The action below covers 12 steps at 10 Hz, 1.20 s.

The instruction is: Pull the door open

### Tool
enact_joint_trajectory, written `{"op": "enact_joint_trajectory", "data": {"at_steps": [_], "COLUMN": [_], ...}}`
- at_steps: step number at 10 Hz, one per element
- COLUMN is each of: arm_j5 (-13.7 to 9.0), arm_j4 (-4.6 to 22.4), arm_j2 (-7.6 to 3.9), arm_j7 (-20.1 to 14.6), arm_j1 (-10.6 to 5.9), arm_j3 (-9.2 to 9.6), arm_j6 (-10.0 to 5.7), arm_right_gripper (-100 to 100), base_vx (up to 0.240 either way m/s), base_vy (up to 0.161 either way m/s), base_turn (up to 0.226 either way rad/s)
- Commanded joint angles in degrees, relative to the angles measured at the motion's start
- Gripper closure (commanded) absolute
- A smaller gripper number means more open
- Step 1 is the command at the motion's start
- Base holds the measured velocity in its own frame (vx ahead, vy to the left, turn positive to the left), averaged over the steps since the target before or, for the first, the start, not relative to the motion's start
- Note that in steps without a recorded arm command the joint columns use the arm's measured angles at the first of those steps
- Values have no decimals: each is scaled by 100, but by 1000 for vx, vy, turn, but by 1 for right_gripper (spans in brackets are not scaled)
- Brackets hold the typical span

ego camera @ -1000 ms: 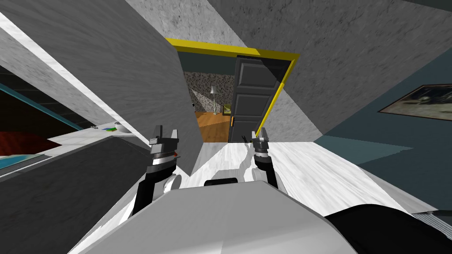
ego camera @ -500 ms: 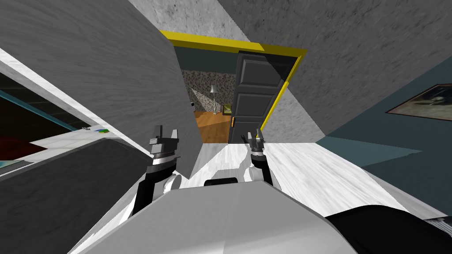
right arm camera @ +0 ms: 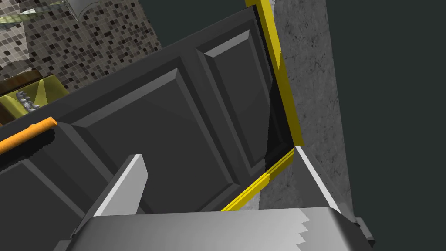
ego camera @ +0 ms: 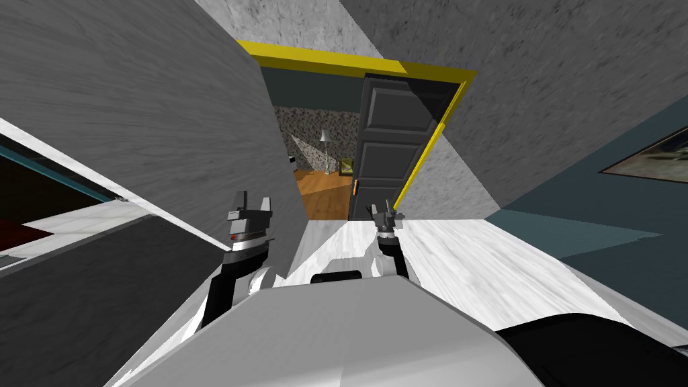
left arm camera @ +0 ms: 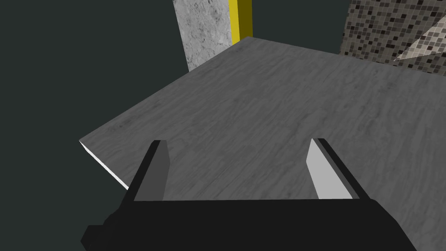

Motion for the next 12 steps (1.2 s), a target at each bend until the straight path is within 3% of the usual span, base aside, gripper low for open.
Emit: {"op": "enact_joint_trajectory", "data": {"at_steps": [1,8,12], "arm_j5": [-121,-717,-1091], "arm_j4": [248,1350,2111], "arm_j2": [-46,-260,-387], "arm_j7": [-191,-1089,-1652], "arm_j1": [-141,-634,-943], "arm_j3": [51,390,603], "arm_j6": [-38,-306,-474], "arm_right_gripper": [-100,-100,-100], "base_vx": [90,100,100], "base_vy": [4,-2,-3], "base_turn": [0,5,5]}}
